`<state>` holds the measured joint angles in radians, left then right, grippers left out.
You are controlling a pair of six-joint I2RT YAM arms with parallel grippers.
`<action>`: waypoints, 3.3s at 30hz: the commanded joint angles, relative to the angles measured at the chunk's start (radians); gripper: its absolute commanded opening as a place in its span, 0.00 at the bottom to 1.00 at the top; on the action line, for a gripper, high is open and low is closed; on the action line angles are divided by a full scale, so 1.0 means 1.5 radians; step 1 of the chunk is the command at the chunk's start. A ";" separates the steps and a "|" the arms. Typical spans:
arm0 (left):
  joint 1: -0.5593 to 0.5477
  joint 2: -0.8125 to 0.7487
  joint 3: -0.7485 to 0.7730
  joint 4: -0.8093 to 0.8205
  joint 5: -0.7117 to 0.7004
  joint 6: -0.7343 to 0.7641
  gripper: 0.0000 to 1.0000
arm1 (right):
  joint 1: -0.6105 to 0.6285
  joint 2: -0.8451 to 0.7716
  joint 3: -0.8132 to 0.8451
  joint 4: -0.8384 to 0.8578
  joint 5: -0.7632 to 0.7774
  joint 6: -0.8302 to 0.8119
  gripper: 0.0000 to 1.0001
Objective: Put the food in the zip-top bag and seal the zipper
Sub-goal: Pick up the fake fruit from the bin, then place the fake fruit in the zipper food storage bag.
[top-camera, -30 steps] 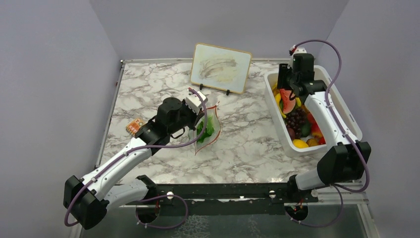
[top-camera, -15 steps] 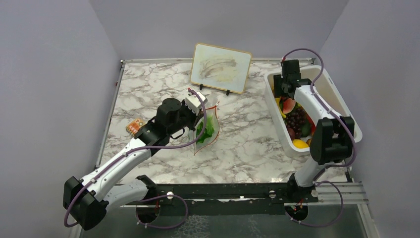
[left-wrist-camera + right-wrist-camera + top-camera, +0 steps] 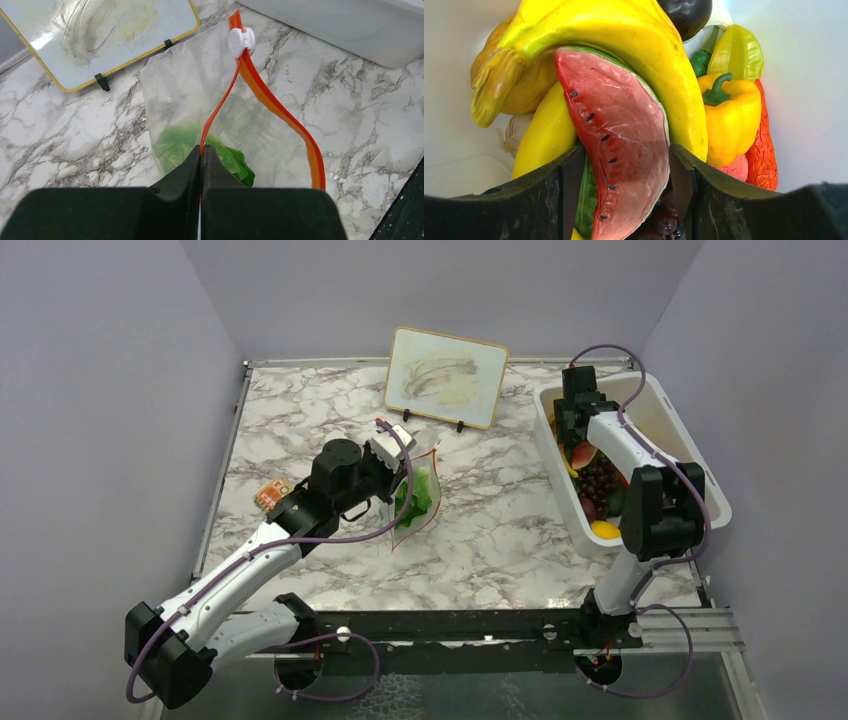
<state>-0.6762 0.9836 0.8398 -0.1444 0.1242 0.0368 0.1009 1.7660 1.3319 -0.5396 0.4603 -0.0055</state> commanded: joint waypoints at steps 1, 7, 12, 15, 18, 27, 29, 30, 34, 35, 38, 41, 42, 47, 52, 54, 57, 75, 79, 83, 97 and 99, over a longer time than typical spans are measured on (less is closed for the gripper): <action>0.000 -0.017 -0.002 0.006 -0.006 0.008 0.00 | -0.004 0.016 -0.008 0.026 0.026 0.000 0.61; 0.000 -0.020 -0.003 0.006 -0.013 0.012 0.00 | -0.004 0.019 -0.003 0.031 0.035 -0.001 0.59; -0.001 -0.014 -0.005 0.011 0.004 0.006 0.00 | -0.004 0.025 -0.009 0.031 0.026 0.000 0.58; 0.000 -0.009 -0.001 0.008 0.014 0.002 0.00 | -0.004 0.033 -0.008 0.028 0.028 0.001 0.58; 0.000 -0.010 0.001 0.009 0.016 0.000 0.00 | -0.004 0.046 0.003 0.022 0.042 0.000 0.60; 0.001 -0.015 -0.003 0.010 0.008 0.001 0.00 | -0.004 0.046 0.001 0.019 0.038 0.012 0.71; 0.001 -0.013 -0.004 0.010 0.008 0.001 0.00 | -0.004 0.046 0.002 0.022 0.041 0.014 0.71; 0.001 -0.012 -0.005 0.010 0.007 0.002 0.00 | -0.004 0.047 0.002 0.024 0.041 0.014 0.68; 0.001 -0.011 -0.005 0.010 0.005 0.002 0.00 | -0.004 0.036 0.010 0.012 0.046 0.018 0.48; 0.001 -0.011 -0.005 0.011 0.006 0.002 0.00 | -0.004 0.030 0.013 0.009 0.045 0.020 0.47; 0.001 -0.009 -0.006 0.012 0.010 0.000 0.00 | -0.004 0.010 0.015 0.003 0.040 0.024 0.42; 0.000 -0.004 -0.005 0.013 0.015 -0.003 0.00 | -0.004 -0.002 0.015 -0.005 0.039 0.027 0.33; 0.001 -0.004 -0.005 0.013 0.017 -0.004 0.00 | -0.004 -0.005 0.012 -0.005 0.039 0.028 0.30; 0.000 0.001 -0.005 0.016 0.029 -0.013 0.00 | -0.003 -0.025 -0.001 -0.010 0.033 0.033 0.23; 0.001 0.004 -0.002 0.020 0.016 -0.026 0.00 | -0.003 -0.053 0.011 -0.032 0.026 0.040 0.18; 0.001 0.006 -0.002 0.022 0.011 -0.029 0.00 | -0.002 -0.075 0.012 -0.035 -0.012 0.035 0.16; 0.002 0.007 -0.002 0.022 0.003 -0.036 0.00 | 0.002 -0.113 -0.006 -0.019 -0.034 0.025 0.14; 0.002 0.078 0.107 -0.013 -0.050 -0.192 0.00 | 0.067 -0.337 -0.050 0.091 -0.314 0.074 0.07; 0.002 0.102 0.123 -0.002 -0.058 -0.209 0.00 | 0.084 -0.379 -0.068 0.116 -0.430 0.109 0.07; 0.002 0.123 0.118 0.015 -0.070 -0.206 0.00 | 0.107 -0.418 -0.098 0.139 -0.535 0.144 0.07; 0.002 0.129 0.129 0.039 -0.053 -0.222 0.00 | 0.267 -0.512 -0.260 0.331 -0.777 0.352 0.07; 0.001 0.123 0.117 0.061 -0.018 -0.200 0.00 | 0.285 -0.496 -0.277 0.348 -0.798 0.371 0.07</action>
<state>-0.6762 1.1969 1.0115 -0.1360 0.0494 -0.2859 0.4767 1.0195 0.9493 -0.1295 -0.6369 0.4564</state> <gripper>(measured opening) 0.012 0.205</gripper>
